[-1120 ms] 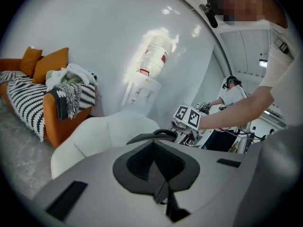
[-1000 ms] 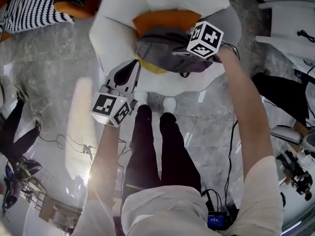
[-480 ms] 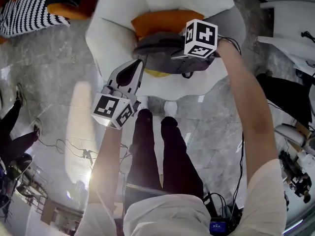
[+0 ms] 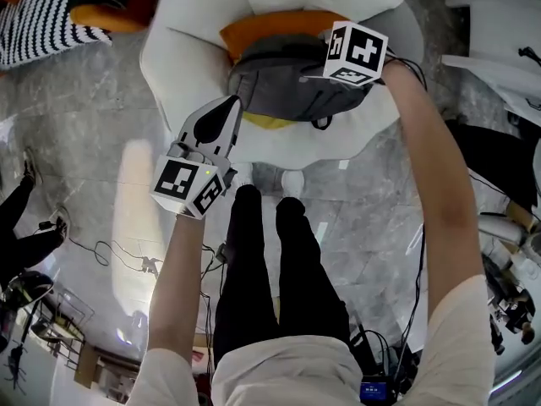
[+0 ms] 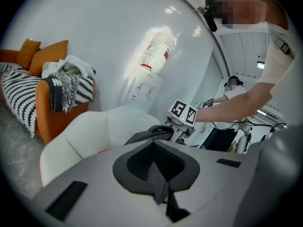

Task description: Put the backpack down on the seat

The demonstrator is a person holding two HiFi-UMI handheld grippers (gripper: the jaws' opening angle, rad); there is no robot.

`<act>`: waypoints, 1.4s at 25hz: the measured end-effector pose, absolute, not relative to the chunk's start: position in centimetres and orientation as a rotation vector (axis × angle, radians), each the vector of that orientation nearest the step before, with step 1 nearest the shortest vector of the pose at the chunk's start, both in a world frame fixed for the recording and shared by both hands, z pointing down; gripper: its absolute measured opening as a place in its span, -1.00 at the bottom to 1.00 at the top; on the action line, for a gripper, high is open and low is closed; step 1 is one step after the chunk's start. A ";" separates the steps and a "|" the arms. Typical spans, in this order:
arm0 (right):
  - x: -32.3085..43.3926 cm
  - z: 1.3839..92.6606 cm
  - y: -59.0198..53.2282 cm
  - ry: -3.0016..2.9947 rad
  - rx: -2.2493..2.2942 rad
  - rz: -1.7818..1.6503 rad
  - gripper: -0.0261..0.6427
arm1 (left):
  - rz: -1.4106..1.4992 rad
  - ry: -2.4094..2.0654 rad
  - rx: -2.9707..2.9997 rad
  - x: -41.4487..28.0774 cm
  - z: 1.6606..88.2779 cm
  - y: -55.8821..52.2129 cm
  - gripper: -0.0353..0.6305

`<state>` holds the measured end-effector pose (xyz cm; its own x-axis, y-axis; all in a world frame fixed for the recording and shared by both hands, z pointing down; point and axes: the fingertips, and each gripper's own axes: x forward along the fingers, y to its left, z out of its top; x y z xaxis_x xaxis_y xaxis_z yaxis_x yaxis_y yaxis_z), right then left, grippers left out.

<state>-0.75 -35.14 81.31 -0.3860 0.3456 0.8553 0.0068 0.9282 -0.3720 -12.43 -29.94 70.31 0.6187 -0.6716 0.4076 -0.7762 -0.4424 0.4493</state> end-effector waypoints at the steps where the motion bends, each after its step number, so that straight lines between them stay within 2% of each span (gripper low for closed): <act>1: -0.6 81.4 -35.7 -1.943 -0.229 0.360 -0.55 | 0.224 -1.132 2.235 -12.4 70.3 -30.0 -0.87; 17: 1.7 83.2 -41.9 -1.959 0.111 0.197 -0.12 | 0.226 -1.114 2.240 -11.3 71.7 -30.7 -0.87; 35: 4.0 85.3 -46.6 -1.913 0.369 0.098 0.04 | 0.247 -1.086 2.248 -9.6 74.3 -34.0 -0.87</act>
